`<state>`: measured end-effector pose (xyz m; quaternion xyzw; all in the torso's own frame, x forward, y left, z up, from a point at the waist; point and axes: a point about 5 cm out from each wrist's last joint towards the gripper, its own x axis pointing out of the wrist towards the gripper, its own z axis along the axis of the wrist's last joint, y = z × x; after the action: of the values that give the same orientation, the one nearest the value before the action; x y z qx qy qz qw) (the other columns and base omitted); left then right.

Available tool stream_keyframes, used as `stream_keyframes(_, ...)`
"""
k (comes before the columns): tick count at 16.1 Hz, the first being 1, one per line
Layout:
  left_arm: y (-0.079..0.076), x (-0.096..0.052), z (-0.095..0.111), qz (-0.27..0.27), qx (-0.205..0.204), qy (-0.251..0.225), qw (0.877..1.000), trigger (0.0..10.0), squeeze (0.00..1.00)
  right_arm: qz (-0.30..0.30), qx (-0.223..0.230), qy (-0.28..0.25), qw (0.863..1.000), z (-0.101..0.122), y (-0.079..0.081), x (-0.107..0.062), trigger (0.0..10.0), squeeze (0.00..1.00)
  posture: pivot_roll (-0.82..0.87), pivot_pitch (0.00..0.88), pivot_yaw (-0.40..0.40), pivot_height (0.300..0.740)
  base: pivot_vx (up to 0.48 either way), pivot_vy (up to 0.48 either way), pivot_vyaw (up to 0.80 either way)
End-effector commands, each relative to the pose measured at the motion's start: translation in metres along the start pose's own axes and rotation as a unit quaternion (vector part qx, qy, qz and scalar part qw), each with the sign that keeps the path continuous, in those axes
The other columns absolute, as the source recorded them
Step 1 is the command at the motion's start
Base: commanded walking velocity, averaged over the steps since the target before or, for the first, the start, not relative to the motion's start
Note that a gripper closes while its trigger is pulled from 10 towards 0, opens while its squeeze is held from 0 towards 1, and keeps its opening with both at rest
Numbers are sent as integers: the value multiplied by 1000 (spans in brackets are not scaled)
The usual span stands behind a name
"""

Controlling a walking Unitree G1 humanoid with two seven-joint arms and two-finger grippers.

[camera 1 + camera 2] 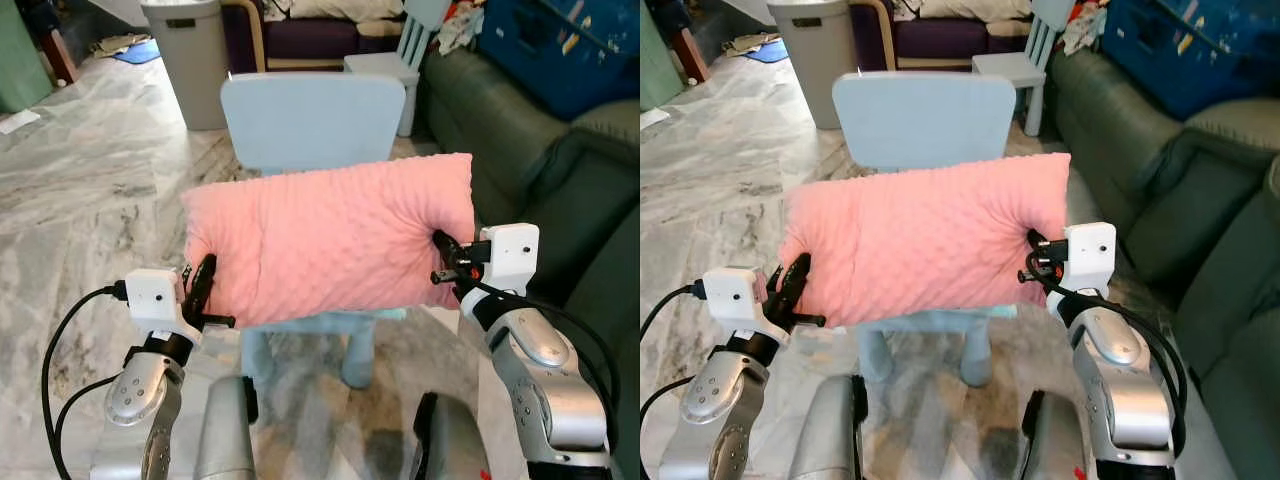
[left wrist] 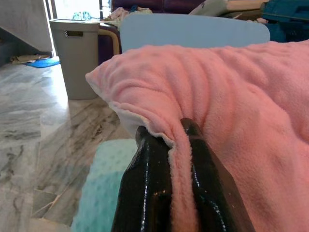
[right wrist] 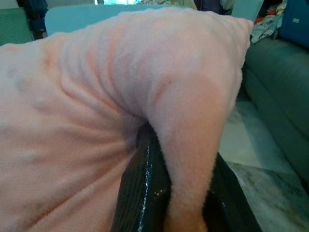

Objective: Move the pillow to the sofa

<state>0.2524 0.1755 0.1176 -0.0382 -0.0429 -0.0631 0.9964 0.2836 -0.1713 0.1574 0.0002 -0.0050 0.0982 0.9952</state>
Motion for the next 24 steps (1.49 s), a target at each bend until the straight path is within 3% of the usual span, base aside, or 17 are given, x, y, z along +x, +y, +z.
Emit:
stream_keyframes(1, 2, 0, 2, 4, 3, 0, 1000, 10000, 0, -8, -2, -12, 1000, 7, -4, 2, 10000, 0, -13, 0, 7, 577, 0, 0, 0)
stream_keyframes(3, 3, 0, -1, 12, 8, 8, 1000, 10000, 0, -7, -2, -12, 1000, 6, -4, 2, 10000, 0, -13, 0, 7, 587, 0, 0, 0)
stream_keyframes(4, 8, 0, -7, 41, 25, 27, 998, 10000, 0, -4, -4, -15, 1000, 9, -3, 4, 10000, 0, -13, 0, 7, 601, 0, 0, 0)
stream_keyframes(16, -1, 4, -9, 24, 21, 29, 999, 10000, 0, -7, -4, -22, 1000, 14, -5, 7, 10000, 0, -22, 0, 4, 733, 0, 0, 0)
stream_keyframes(24, -1, 3, -12, 34, 4, 41, 999, 10000, 0, -4, 0, -26, 1000, 17, -2, 9, 10000, 0, -20, 0, 3, 740, 0, 0, 0)
